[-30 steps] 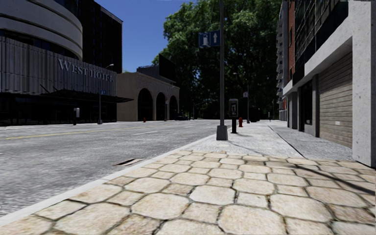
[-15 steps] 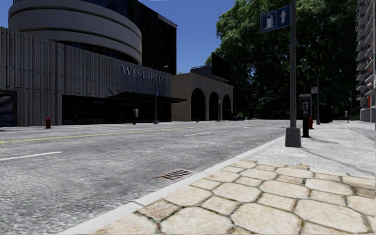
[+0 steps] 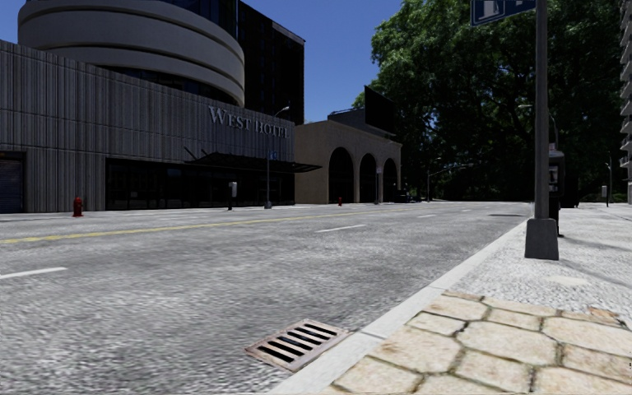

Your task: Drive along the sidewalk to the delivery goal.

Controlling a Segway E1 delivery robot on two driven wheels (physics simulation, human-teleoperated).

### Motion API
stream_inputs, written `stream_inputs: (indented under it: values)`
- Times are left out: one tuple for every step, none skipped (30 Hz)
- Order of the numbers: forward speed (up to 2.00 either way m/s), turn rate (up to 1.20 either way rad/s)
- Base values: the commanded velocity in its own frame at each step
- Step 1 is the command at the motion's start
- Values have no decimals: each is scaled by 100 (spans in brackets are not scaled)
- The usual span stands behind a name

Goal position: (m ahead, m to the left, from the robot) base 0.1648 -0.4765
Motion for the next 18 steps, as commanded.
stream_inputs:
  values:
    - [172, 0]
    - [172, 0]
    - [172, 0]
    - [172, 0]
    - [172, 0]
    - [172, 0]
    - [172, 0]
    - [172, 0]
    - [169, 0]
    - [96, 0]
    - [0, 0]
    - [0, 0]
    - [0, 0]
    - [0, 0]
    - [0, 0]
    - [0, 0]
    - [0, 0]
    - [0, 0]
